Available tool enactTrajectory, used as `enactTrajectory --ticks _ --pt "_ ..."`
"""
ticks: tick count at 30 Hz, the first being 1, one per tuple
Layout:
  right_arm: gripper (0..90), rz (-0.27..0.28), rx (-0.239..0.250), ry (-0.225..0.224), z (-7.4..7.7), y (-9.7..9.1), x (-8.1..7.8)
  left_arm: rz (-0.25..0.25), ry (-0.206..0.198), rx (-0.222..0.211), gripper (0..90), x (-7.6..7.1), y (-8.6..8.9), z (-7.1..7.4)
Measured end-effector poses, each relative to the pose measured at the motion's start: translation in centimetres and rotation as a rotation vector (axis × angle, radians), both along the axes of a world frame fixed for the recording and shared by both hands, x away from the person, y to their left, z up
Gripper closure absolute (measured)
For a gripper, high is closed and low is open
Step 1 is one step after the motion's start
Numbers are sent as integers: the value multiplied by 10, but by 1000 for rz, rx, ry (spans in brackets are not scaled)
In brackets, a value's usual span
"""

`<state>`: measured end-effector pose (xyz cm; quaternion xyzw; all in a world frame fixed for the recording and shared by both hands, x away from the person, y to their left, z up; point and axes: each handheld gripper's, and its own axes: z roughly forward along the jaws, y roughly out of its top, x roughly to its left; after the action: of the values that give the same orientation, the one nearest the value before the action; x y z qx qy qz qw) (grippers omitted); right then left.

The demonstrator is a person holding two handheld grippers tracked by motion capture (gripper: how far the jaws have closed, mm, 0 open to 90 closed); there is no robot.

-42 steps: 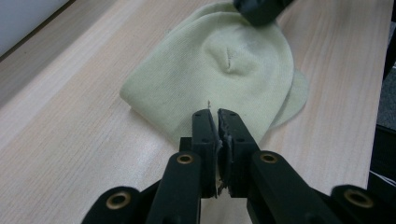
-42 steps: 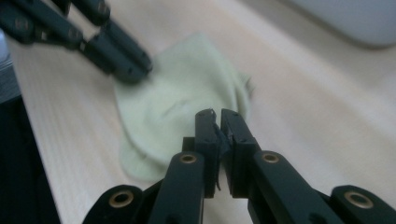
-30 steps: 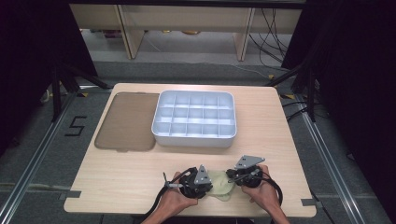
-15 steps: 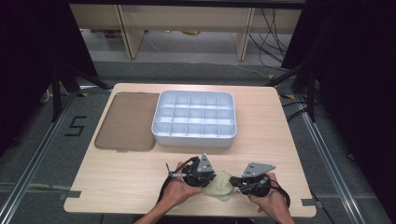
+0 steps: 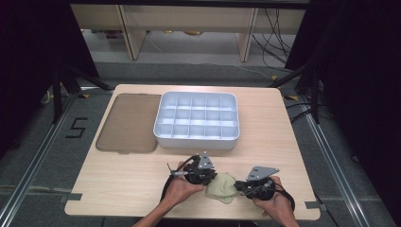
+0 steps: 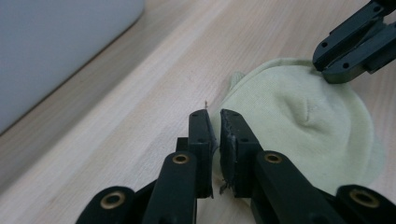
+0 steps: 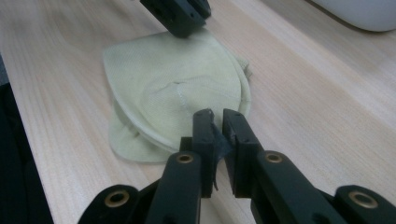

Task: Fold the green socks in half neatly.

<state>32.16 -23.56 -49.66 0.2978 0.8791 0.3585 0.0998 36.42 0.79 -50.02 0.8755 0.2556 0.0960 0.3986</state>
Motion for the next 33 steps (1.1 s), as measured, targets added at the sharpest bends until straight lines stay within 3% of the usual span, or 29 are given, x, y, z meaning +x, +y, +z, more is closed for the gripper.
enactTrajectory --ticks 4,10,16,18,19,21,22,24,25,28,29,33 --pt "829 -15 12 -13 7 1 -3 -1 1 -19 812 -8 13 7" --pt "829 11 20 -31 7 1 -1 3 58 -78 811 -21 21 5" --pt "829 -11 21 -21 8 1 -3 -30 56 -36 801 -29 14 0" --pt "830 -4 23 -29 8 1 -3 -29 79 -45 778 -30 12 -4" --pt "829 -9 23 -23 8 1 -2 -26 98 -74 755 -32 10 -6" --pt "829 -5 25 -28 8 1 -2 -26 96 -65 738 -31 12 -5" --pt "828 2 25 -44 8 0 -1 3 108 -90 701 -32 11 -5" --pt "826 -18 30 -29 9 -1 -2 0 99 -66 623 -30 14 -1" --pt "820 -17 38 -49 10 -2 -1 30 119 -92 540 -31 14 -1" --pt "812 -26 46 -35 11 -3 -2 71 154 -88 475 -29 19 -1" --pt "810 -28 53 -50 11 -3 -1 81 164 -87 460 -28 21 -1" --pt "801 -35 57 -48 10 -4 -1 138 203 -134 425 -26 22 -1"
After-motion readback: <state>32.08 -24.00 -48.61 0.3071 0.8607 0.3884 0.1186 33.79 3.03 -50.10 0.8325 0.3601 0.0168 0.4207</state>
